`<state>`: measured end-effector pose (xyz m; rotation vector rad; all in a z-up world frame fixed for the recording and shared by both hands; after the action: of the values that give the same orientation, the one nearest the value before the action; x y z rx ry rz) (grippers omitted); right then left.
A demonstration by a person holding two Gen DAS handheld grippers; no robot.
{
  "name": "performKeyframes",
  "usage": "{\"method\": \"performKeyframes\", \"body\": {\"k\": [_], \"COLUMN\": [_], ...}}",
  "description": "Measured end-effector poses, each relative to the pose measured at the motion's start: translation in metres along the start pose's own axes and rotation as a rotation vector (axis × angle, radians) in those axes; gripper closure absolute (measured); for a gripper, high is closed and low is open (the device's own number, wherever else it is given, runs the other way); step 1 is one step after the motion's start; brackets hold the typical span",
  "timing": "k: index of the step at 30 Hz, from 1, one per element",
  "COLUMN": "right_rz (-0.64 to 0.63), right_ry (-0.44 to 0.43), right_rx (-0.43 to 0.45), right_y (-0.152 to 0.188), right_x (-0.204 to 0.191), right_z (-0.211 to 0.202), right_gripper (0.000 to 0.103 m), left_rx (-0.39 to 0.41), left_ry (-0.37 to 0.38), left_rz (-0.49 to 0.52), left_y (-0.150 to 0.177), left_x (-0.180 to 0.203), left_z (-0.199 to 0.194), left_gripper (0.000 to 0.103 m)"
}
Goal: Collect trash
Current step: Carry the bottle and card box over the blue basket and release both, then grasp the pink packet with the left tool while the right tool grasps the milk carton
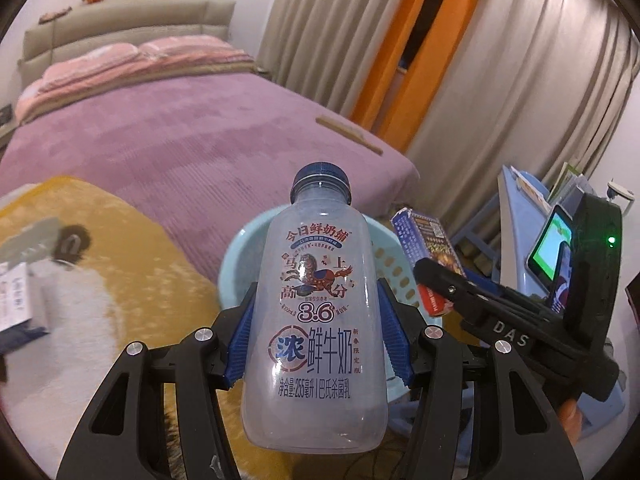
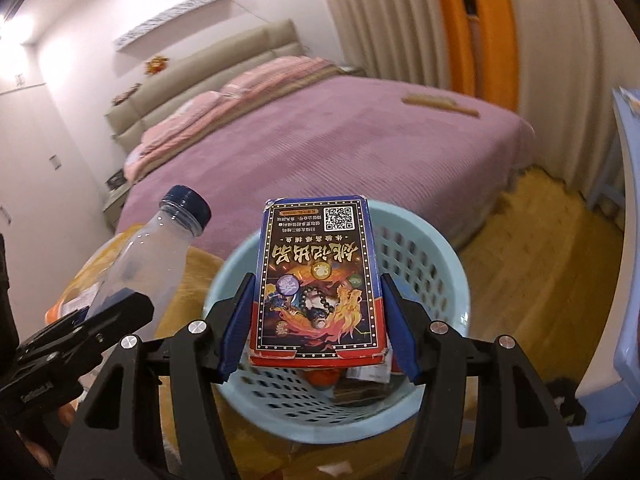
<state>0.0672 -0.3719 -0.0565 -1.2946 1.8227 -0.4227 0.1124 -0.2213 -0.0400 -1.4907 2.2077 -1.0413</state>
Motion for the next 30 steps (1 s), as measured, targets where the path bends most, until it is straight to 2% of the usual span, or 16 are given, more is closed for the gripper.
{"method": "performKeyframes", "body": {"k": [4, 5, 7, 13, 17, 22, 30], "right_rz": [0.052, 0.065, 0.077, 0.088, 0.053, -0.031, -0.181], "right_ry": [0.006, 0.001, 0.008, -0.02, -0.043, -0.075, -0.168], "right_rx": [-0.032, -0.046, -0.066, -0.075, -0.066, -0.051, -0.051], "right_y": [0.003, 0.006, 0.014, 0.023, 0.021, 0.023, 0.032], "right_x": [0.015, 0.019, 0.025, 0.024, 0.008, -0.03, -0.102], "right_z": [0.019, 0.023, 0.029, 0.027, 0.02, 0.008, 0.007], "right_gripper": [0.043, 0.035, 0.034, 0.034, 0.034, 0.034, 0.034], "left_rx": [0.001, 0.015, 0.025, 0.049, 0.076, 0.105, 0.158], "left_ry": [0.0, -0.002, -0.008, -0.029, -0.046, -0.064, -0.14], "left_rz": [0.007, 0.009, 0.002, -0.021, -0.014, -0.035, -0.136], "left_y": [0.001, 0.004, 0.007, 0.015, 0.017, 0.026, 0.038], "left_x": [0.002, 0.001, -0.005, -0.019, -0.026, -0.046, -0.106], "left_z": [0.013, 0.012, 0.008, -0.007, -0.023, -0.048, -0.094], "left_gripper": [0.048, 0.042, 0.031, 0.03, 0.03, 0.03, 0.03]}}
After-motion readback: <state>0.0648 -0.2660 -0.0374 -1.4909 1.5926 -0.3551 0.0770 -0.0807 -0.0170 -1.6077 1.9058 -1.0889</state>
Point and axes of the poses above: each gripper's, at about its wrist camera, not at the fingertips, and z roughly the way its jaws point, x to its right, y to its underside, the point moved 5 cm from there along z, roughly the way its jaws point, and after that the axes turned 12 degrees about -y, right-handed, at the moved point
